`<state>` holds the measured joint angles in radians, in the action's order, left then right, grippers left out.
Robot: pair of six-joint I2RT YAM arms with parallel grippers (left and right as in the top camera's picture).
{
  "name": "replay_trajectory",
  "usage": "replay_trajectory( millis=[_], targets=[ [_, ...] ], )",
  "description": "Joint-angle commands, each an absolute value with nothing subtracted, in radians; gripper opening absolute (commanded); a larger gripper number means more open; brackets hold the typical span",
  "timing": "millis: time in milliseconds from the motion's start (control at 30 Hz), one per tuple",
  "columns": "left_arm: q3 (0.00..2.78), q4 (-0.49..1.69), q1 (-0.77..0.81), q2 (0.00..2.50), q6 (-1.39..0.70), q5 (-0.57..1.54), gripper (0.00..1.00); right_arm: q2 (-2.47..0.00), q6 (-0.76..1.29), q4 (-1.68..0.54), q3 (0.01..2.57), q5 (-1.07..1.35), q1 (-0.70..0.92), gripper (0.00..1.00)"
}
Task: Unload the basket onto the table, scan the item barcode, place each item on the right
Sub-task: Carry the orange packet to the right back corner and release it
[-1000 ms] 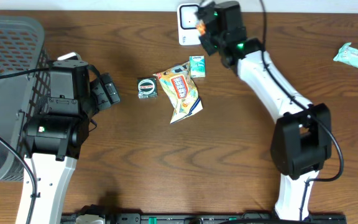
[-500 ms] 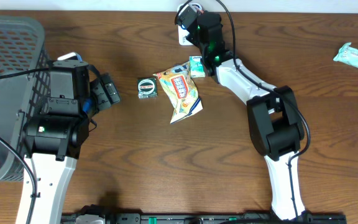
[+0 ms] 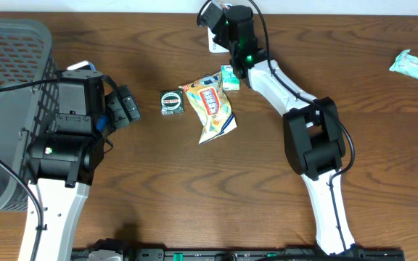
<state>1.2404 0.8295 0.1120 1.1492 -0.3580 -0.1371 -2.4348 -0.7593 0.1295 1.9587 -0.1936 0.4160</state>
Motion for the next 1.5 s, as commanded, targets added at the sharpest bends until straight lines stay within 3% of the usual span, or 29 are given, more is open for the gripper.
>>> replay_trajectory(
  millis=[0, 300, 633, 667, 700, 733, 900, 1067, 1333, 1467],
  targets=[
    [1.243, 0.83, 0.108, 1.145, -0.345, -0.143, 0.98, -2.44, -0.681, 0.055, 2.044, -0.31, 0.392, 0.01],
    [1.243, 0.83, 0.108, 1.145, -0.345, -0.143, 0.97, -2.427, -0.515, -0.367, 2.189, -0.469, 0.213, 0.01],
    [1.243, 0.83, 0.108, 1.145, -0.345, -0.143, 0.98, -2.426, -0.506, -0.783, 2.197, -0.602, -0.104, 0.02],
    [1.243, 0.83, 0.108, 1.145, -0.345, -0.143, 0.98, -2.426, -0.485, -0.807, 2.195, -0.599, -0.136, 0.15],
    [1.243, 0.83, 0.108, 1.145, -0.345, -0.143, 0.98, -2.426, -0.454, -0.826, 2.193, -0.599, -0.166, 0.48],
    [1.243, 0.83, 0.108, 1.145, -0.345, -0.143, 0.98, -2.426, -0.427, -0.839, 2.193, -0.599, -0.187, 0.99],
    [1.243, 0.83, 0.108, 1.145, -0.345, -0.143, 0.98, -2.426, -0.323, -0.918, 2.193, -0.556, -0.269, 0.99],
    [1.243, 0.83, 0.108, 1.145, -0.345, -0.143, 0.98, -2.426, -0.31, -0.941, 2.193, -0.332, -0.277, 0.99],
    [1.243, 0.83, 0.108, 1.145, -0.345, -0.143, 0.98, -2.426, -0.31, -0.958, 2.193, 0.306, -0.231, 0.99],
    [1.243, 0.83, 0.108, 1.145, -0.345, -0.143, 0.98, -2.426, -0.25, -0.979, 2.193, 0.762, -0.196, 0.99]
  ],
)
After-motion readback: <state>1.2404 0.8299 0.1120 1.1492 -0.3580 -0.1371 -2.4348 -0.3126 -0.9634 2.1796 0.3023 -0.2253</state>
